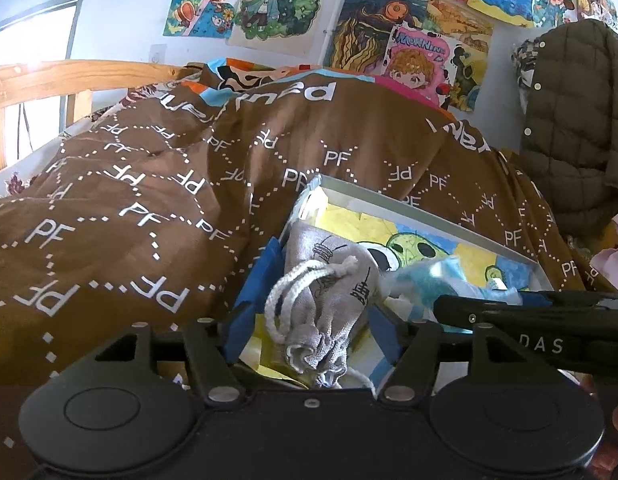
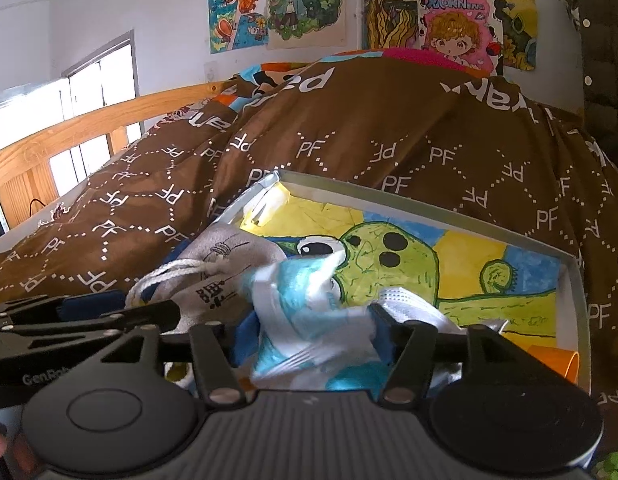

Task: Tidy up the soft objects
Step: 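Lower the pouch and cloth into the tray and open both tools, then withdraw both tools up and away from the tray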

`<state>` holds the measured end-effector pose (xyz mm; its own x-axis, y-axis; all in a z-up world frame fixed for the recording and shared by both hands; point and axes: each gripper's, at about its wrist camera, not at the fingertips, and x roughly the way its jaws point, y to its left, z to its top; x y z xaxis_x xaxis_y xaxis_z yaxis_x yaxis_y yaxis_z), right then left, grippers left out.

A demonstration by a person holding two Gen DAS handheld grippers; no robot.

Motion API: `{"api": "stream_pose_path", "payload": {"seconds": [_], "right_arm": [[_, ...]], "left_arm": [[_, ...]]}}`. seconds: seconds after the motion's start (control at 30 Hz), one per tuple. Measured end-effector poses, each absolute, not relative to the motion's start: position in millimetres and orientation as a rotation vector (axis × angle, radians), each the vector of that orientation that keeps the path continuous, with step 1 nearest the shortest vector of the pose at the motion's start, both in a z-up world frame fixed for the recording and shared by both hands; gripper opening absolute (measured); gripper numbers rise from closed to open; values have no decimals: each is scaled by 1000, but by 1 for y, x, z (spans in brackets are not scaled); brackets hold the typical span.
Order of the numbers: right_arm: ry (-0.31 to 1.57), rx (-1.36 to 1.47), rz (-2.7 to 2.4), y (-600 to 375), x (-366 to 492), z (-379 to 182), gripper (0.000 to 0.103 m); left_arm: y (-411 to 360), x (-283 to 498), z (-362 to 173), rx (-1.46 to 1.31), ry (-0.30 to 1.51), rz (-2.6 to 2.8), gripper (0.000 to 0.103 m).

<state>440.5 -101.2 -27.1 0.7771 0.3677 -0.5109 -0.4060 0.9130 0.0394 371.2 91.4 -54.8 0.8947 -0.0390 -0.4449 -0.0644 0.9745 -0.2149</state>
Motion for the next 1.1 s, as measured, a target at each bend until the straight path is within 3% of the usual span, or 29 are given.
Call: {"api": "stream_pose_path", "payload": {"seconds": [0.33,1.1], "right_arm": [[490,-67,417,-110,428,-13,82],[349,24,358,-155,362,31,103]], "left_arm": [[94,355,-44,-240,418,33,85],[91,298,1,-275,301,79,102]]}}
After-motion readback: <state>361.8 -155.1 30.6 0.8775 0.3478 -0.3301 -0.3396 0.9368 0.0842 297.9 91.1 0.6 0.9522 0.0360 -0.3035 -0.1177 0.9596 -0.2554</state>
